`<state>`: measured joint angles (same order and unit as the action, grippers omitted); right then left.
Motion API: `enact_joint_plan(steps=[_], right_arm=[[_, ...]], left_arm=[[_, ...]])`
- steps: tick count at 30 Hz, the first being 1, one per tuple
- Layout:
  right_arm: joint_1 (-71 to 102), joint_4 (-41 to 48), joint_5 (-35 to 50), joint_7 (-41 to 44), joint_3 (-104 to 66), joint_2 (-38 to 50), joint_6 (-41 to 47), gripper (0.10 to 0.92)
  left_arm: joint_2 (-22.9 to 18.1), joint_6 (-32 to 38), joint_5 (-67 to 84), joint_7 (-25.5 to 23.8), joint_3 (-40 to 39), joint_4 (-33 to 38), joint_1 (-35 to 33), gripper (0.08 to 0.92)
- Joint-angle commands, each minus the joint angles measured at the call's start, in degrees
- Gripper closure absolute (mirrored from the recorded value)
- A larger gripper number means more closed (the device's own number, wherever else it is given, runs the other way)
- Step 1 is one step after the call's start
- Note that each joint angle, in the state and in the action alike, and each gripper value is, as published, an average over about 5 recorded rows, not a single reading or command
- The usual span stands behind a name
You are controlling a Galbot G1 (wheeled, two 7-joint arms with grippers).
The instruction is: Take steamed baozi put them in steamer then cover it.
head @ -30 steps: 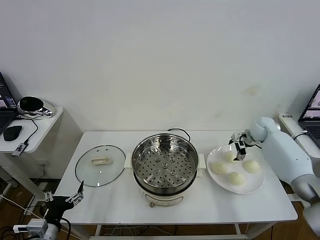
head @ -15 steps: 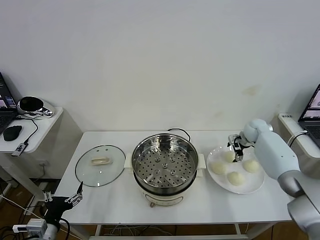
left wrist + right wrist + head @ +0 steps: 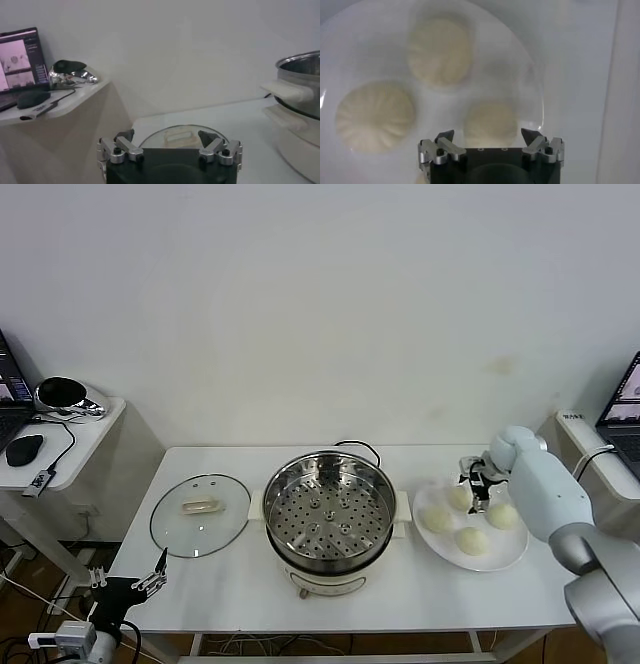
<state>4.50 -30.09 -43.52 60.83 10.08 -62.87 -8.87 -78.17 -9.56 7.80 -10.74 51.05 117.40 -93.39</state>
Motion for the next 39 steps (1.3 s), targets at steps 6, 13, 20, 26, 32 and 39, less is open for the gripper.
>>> enact_joint_plan(steps=[6,13,20,26,32,39], right_arm=[[-0.26,1.49,0.68,-0.26,-0.63,-0.28,-0.09,0.411],[-0.91,1.10,2.48,0.31,-0.44,0.29,0.01,0.488],[-2.53,-5.19,10.59,3.59,3.43,4.22,1.11,0.499],[-9.77,-16.98,22.28,7.35,12.37,10.01,3.43,0.499],[-23.20,-24.04,34.09,11.98,25.79,10.52,4.79,0.499],[-32.81,-22.55,42.34,16.02,33.63,2.13,1.60,0.499]], left_arm=[[0.07,-0.06,-0.05,-0.05,-0.06,-0.18,0.08,0.177],[0.00,-0.04,-0.14,0.00,-0.19,-0.41,0.11,0.177],[0.00,-0.01,-0.45,0.14,-0.42,-0.79,0.32,0.177],[0.14,-0.12,-0.64,-0.04,-0.99,-1.16,0.82,0.177],[0.46,-0.15,-1.41,0.20,-1.45,-2.49,1.57,0.177],[0.59,-0.23,-1.34,0.54,-1.21,-2.40,2.05,0.177]])
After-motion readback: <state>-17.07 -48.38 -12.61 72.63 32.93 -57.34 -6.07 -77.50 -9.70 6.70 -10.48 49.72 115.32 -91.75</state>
